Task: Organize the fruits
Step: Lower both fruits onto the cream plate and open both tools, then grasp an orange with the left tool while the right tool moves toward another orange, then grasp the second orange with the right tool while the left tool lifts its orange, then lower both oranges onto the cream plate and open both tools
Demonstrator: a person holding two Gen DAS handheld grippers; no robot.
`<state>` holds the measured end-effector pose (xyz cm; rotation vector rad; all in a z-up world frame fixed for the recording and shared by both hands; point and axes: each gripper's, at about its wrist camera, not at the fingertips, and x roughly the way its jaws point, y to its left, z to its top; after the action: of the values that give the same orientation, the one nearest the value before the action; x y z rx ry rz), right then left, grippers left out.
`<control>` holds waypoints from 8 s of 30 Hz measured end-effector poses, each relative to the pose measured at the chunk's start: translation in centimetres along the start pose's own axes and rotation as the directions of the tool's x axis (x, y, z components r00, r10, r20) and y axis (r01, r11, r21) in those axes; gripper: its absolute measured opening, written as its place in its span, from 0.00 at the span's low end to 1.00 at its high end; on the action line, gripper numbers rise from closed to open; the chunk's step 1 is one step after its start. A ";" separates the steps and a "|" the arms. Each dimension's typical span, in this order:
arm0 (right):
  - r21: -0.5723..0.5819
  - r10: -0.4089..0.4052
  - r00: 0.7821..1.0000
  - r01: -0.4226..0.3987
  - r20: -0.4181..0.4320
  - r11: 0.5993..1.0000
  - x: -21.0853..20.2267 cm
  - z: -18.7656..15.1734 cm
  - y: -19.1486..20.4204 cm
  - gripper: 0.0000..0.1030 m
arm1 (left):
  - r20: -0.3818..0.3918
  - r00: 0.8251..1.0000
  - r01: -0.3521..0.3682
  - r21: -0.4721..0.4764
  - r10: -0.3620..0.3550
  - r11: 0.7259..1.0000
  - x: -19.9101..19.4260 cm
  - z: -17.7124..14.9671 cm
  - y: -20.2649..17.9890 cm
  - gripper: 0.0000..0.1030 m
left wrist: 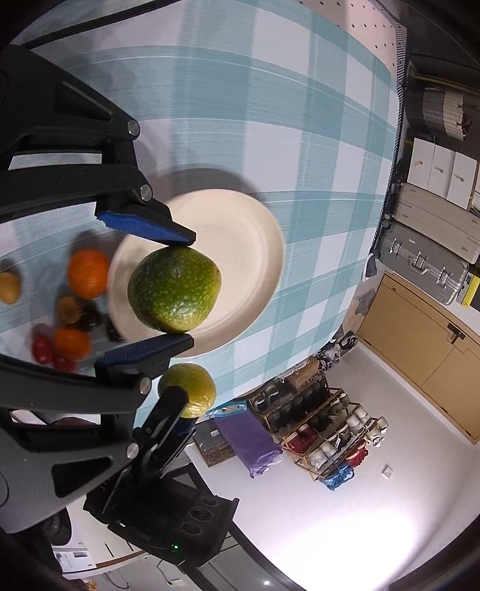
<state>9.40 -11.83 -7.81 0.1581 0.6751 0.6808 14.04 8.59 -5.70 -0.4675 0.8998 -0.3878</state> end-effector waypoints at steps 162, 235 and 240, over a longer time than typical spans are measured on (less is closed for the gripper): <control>-0.046 -0.051 0.984 0.043 -0.168 0.998 0.4 -8.1 2.4 0.97 | -0.007 0.997 -0.077 0.039 0.077 0.996 0.2 -10.1 1.5 0.35; 0.005 0.091 0.984 -0.091 -0.154 0.996 10.5 7.1 -1.0 0.41 | -0.027 0.995 -0.098 0.016 0.099 0.995 7.3 0.0 3.5 0.35; -0.024 0.082 0.975 -0.089 -0.205 0.996 12.4 7.3 -0.4 0.41 | -0.029 0.994 -0.108 0.023 0.109 0.994 7.6 0.2 3.7 0.35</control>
<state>21.30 -3.76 -8.74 0.0877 0.8564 0.7977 18.97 7.86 -12.57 -0.3922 0.9454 -0.3052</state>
